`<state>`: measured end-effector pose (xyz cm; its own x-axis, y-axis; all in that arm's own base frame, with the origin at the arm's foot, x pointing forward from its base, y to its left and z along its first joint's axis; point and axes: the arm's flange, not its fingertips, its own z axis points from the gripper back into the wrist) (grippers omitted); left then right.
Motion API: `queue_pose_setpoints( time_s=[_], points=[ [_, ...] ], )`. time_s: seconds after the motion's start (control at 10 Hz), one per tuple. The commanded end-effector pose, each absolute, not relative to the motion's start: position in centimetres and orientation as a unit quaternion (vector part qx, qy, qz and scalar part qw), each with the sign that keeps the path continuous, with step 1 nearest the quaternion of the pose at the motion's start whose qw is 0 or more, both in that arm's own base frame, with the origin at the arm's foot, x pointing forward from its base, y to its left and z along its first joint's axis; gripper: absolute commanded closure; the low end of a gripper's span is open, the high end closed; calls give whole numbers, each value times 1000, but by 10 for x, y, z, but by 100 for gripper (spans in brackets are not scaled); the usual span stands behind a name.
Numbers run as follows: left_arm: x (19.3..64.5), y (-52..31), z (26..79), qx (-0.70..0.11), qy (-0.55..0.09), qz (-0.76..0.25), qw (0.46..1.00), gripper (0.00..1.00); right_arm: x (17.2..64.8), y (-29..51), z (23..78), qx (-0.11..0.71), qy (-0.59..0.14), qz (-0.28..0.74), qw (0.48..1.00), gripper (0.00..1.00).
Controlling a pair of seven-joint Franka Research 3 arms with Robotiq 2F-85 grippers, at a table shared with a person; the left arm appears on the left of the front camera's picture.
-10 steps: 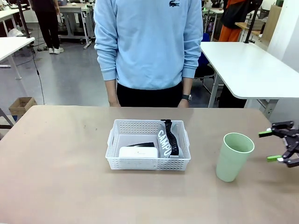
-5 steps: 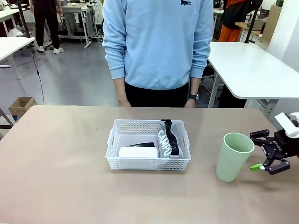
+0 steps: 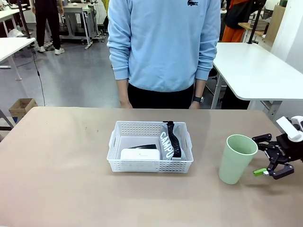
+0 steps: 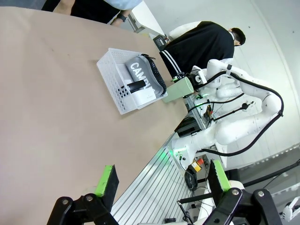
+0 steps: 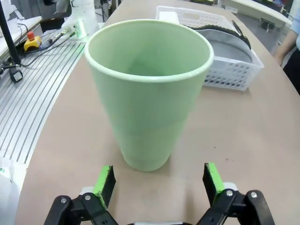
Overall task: Efficiently arrange items inside the basket to fit them all.
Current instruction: Pick up the Reusable plastic cup and place it inside the Organizing basket.
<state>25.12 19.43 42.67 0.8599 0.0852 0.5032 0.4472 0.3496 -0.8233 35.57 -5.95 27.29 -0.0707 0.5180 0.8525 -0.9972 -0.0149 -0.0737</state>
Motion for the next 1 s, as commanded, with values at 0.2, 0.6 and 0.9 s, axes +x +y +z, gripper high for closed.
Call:
queue_pose_setpoints(
  time_s=[0.2, 0.6, 0.9],
  points=[
    [250, 193, 429, -565, -242, -115, 780, 0, 364, -41, 249, 311, -375, 605, 629, 0],
    [250, 193, 429, -565, -242, -115, 780, 0, 365, -22, 229, 323, -343, 626, 621, 0],
    [250, 193, 429, -565, -242, -115, 780, 0, 366, -11, 226, 342, -338, 644, 595, 0]
  ],
)
